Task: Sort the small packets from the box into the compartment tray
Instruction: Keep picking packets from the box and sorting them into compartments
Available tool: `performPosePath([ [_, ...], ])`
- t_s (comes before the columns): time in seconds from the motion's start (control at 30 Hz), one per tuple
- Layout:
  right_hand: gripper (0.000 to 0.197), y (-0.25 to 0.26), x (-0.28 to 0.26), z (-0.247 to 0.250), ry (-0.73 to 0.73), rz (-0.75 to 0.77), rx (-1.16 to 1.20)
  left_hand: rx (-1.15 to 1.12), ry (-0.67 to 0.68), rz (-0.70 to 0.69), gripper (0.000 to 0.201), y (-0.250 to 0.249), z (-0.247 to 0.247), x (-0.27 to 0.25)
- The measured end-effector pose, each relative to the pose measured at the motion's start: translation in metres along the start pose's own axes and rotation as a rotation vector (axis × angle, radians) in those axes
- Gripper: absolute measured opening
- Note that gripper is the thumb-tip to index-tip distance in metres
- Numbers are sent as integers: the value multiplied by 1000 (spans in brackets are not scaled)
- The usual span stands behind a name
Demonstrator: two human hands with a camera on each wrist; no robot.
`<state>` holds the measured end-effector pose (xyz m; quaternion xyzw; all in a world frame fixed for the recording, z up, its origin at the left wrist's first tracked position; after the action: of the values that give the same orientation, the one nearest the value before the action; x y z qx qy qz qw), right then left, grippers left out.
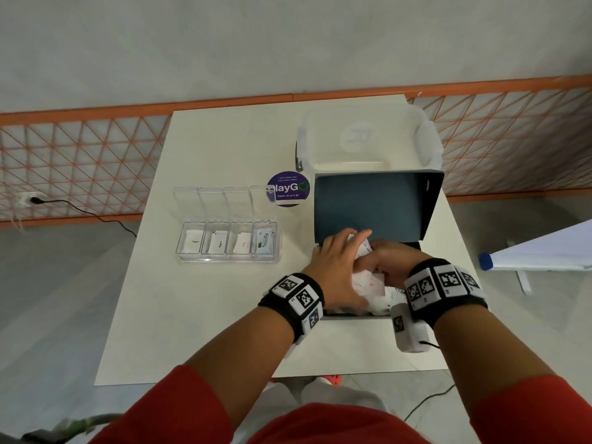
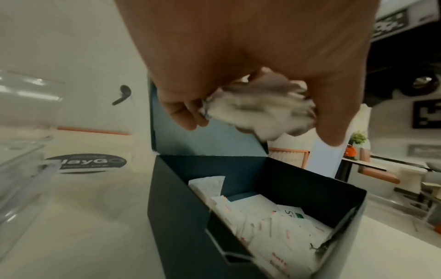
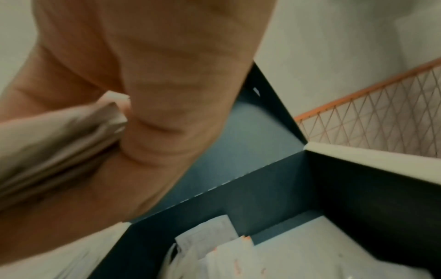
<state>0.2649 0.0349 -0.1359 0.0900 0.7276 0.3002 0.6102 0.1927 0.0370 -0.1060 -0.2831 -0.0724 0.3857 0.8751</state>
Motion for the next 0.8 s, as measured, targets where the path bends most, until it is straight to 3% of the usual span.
performPosePath([
  [0.17, 22, 18, 2, -19, 80, 99, 147, -38, -172, 18, 95, 10, 29, -6],
  [0.23, 30, 19, 5, -34, 158, 86, 236, -63, -210, 24, 98, 12, 37, -8],
  [0.3, 37, 19, 10, -36, 139, 75, 225, -101, -222, 29, 106, 14, 43, -11],
  [0.4, 26, 35, 9, -39, 101, 159, 247, -203, -257, 15, 109, 18, 56, -19],
  [0.53, 19, 45, 4, -55, 195, 183, 412, -464, -539, 0, 80, 33, 94, -41],
  [0.8, 31, 78, 8, -120, 244, 253, 332, -400, -890, 46, 42, 56, 135, -73],
])
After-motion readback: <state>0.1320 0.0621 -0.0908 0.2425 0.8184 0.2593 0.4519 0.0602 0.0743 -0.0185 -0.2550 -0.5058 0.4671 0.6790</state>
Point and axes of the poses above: each hand's wrist, its own x-axis towards the middle knuckle, its own z-axis out of the back of the hand, y = z × x, the point moved 10 cm from there along x, towards the middle knuckle, and after that the axes turned 11 degrees about -z, right-handed, at the moved point
